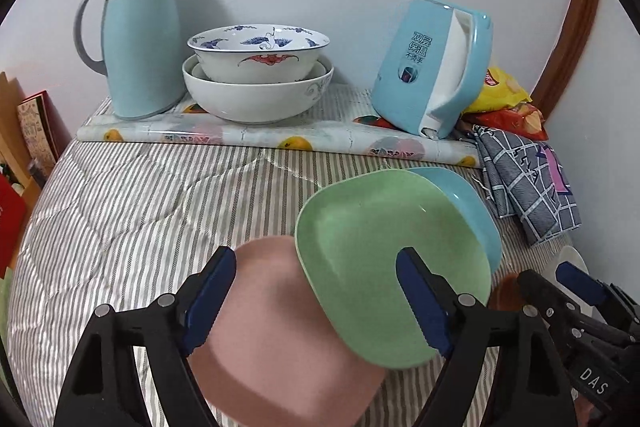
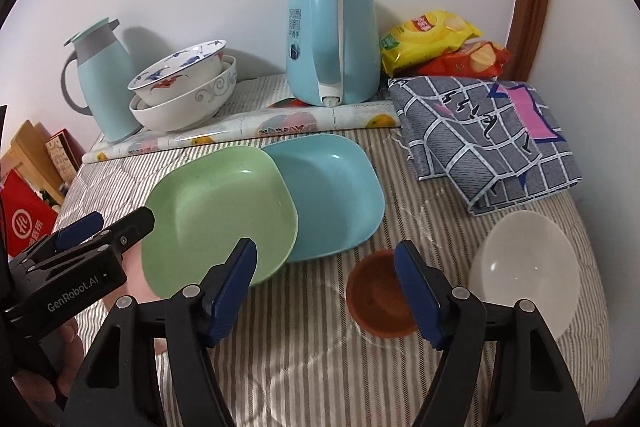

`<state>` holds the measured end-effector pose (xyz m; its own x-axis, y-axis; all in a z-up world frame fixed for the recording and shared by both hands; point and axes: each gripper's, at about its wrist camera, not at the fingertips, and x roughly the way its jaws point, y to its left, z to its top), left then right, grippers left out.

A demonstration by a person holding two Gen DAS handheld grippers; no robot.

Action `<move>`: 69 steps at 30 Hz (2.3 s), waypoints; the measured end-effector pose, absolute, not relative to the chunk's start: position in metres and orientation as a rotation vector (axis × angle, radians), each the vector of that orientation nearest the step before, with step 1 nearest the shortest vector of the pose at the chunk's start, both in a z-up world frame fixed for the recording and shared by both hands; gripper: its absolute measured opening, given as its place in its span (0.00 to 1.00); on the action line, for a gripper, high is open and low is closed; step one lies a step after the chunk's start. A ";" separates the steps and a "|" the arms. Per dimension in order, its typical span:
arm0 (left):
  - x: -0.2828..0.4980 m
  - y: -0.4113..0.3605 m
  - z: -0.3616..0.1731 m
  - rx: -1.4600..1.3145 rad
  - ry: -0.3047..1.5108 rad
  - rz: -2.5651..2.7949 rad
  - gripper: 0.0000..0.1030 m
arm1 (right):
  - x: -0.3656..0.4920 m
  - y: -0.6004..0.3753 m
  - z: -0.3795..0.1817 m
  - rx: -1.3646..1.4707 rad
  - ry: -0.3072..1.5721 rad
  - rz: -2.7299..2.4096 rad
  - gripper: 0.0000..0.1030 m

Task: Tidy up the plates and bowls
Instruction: 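Reach both tools to the green square plate and close on its rim, then lift the green plate with both tools and lower it onto the pink plate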

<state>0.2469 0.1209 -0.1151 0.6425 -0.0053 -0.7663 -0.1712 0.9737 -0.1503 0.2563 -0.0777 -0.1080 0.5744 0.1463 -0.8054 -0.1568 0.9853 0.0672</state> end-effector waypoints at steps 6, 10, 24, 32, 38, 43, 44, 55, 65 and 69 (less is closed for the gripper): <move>0.266 0.124 -0.125 -0.221 0.877 0.075 0.79 | 0.269 -0.074 -0.120 0.005 0.966 0.169 0.70; 0.276 0.124 -0.133 -0.221 0.889 0.062 0.72 | 0.275 -0.069 -0.128 0.004 0.977 0.166 0.70; 0.291 0.122 -0.152 -0.247 0.935 0.010 0.36 | 0.289 -0.060 -0.149 -0.017 1.038 0.170 0.33; 0.288 0.120 -0.153 -0.229 0.942 -0.005 0.11 | 0.289 -0.058 -0.150 -0.052 1.019 0.154 0.09; 0.283 0.121 -0.146 -0.228 0.926 0.006 0.10 | 0.288 -0.061 -0.146 -0.035 1.005 0.162 0.05; 0.277 0.124 -0.138 -0.226 0.906 0.008 0.10 | 0.283 -0.060 -0.137 -0.042 0.982 0.164 0.04; 0.276 0.124 -0.136 -0.226 0.902 0.008 0.10 | 0.281 -0.060 -0.135 -0.044 0.976 0.163 0.04; 0.262 0.127 -0.126 -0.253 0.880 0.011 0.10 | 0.269 -0.063 -0.121 -0.008 0.953 0.175 0.03; 0.245 0.138 -0.114 -0.275 0.853 0.026 0.10 | 0.257 -0.055 -0.109 -0.003 0.930 0.188 0.03; 0.238 0.143 -0.111 -0.286 0.848 0.034 0.10 | 0.253 -0.050 -0.104 -0.006 0.917 0.195 0.03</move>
